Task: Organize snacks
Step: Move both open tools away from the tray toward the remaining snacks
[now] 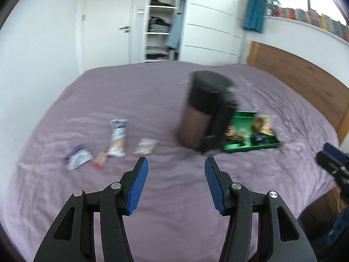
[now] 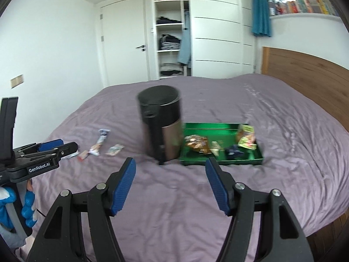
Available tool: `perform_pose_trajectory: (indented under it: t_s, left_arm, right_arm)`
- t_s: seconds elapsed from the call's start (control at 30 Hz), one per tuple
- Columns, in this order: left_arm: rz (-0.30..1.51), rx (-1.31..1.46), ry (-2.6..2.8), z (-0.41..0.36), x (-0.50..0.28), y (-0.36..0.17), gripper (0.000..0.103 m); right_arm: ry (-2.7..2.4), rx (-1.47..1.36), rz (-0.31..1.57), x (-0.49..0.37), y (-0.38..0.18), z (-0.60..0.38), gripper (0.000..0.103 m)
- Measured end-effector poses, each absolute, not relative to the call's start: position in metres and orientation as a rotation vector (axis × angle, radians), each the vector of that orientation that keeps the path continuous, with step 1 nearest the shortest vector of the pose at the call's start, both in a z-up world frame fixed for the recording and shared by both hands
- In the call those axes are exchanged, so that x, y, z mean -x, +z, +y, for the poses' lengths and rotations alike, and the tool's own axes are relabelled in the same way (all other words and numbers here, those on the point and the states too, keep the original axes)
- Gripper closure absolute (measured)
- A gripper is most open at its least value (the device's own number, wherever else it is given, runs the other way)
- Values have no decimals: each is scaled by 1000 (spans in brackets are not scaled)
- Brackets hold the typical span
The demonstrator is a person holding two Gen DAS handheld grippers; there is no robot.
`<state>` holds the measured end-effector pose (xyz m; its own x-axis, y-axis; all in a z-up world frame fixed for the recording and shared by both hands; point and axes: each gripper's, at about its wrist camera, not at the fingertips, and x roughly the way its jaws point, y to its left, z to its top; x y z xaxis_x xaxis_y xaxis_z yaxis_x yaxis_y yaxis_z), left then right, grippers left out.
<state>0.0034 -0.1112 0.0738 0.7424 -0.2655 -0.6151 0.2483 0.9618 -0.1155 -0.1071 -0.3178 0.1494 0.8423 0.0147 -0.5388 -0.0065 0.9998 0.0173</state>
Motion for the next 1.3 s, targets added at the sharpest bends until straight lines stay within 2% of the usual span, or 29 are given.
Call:
perform_pose_trajectory:
  t_s: [0.3, 0.5, 0.87, 1.3]
  left_arm:
    - [725, 85, 29, 21, -1, 34, 55]
    - [768, 142, 171, 76, -14, -1, 55]
    - [839, 92, 179, 66, -87, -57, 55]
    - [979, -24, 13, -2, -147, -25, 55]
  right_arm:
    - [160, 24, 592, 77, 130, -252, 23]
    - [214, 36, 626, 35, 96, -227, 23]
    - [265, 84, 708, -58, 32, -204, 23]
    - [351, 58, 958, -149, 23, -171, 23]
